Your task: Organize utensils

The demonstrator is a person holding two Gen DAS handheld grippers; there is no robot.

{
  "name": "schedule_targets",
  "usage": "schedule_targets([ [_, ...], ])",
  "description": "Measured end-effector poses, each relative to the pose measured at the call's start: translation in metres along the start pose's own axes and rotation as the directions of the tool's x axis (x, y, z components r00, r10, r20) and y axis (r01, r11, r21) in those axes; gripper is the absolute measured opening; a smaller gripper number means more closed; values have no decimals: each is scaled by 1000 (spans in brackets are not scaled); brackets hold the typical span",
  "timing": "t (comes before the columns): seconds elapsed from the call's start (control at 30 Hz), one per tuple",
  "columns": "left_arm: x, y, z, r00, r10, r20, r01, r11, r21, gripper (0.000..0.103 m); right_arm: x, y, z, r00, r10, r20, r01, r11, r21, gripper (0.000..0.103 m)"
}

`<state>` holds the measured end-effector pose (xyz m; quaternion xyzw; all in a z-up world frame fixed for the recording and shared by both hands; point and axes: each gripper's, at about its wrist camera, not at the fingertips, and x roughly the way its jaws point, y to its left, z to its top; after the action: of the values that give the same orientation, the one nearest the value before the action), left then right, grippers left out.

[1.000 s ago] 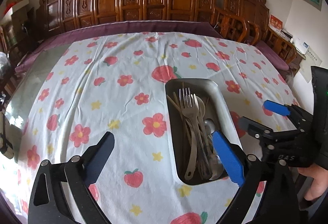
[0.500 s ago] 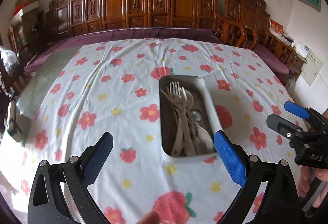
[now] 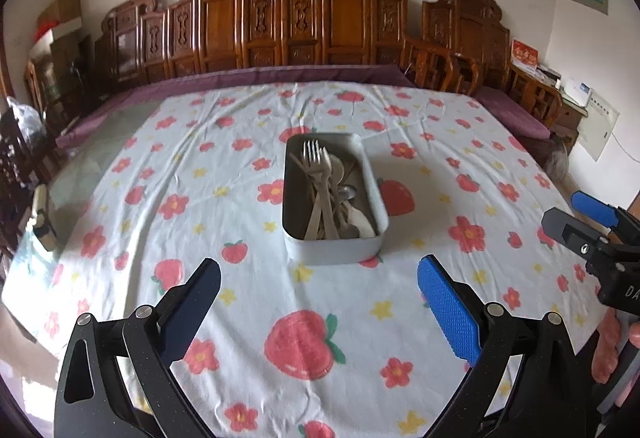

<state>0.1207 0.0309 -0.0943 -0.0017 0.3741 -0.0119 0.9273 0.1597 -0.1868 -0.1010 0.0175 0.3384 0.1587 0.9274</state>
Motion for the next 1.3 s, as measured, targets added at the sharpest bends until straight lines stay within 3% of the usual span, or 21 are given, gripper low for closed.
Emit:
schedule_targets([
  [0.33, -75, -24, 10, 993, -23, 118, 22, 1000, 12, 95, -89, 9, 11, 988, -26, 150, 28, 1000, -7, 101],
  [0.57, -133, -32, 28, 972, -46, 230, 44, 999, 14, 95, -146, 20, 27, 964, -37, 263, 45, 999, -23, 101],
  [0.73, -164, -31, 34, 956, -18, 291, 17, 1000, 5, 95, -176, 26, 33, 946, -44, 321, 56, 998, -30, 101],
  [0.93, -176, -30, 34, 949, -13, 314, 14, 1000, 0, 95, -194, 28, 36, 934, -44, 354, 57, 998, -27, 101],
  [1.3, -176, -34, 33, 950, -3, 313, 5, 1000, -3, 95, -198, 31, 35, 936, -41, 351, 49, 999, -12, 101],
])
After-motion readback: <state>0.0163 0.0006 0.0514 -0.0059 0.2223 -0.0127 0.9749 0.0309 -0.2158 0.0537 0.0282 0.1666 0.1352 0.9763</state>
